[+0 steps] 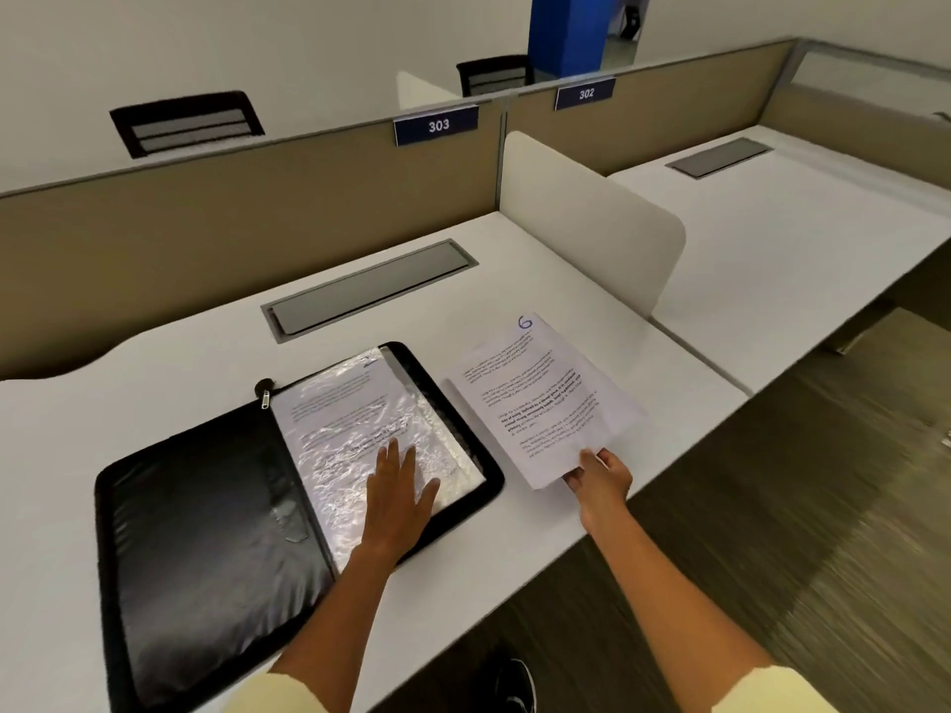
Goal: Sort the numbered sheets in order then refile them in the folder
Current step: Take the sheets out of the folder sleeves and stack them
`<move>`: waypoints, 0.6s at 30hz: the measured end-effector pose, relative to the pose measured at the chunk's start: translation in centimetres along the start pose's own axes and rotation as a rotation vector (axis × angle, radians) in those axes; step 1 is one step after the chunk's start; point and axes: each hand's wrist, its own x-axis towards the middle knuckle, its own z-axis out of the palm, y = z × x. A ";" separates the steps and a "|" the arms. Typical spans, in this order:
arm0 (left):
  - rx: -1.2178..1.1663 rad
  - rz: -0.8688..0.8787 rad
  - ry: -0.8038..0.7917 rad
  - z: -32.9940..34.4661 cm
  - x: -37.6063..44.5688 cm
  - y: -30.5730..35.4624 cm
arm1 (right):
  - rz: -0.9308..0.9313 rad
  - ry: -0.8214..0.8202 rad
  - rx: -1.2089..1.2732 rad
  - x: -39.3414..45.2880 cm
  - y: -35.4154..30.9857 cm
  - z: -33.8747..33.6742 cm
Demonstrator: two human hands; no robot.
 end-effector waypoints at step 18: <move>0.135 -0.105 0.107 4.3 2.4 -0.2 | 0.016 0.072 -0.309 9.6 0.2 4.8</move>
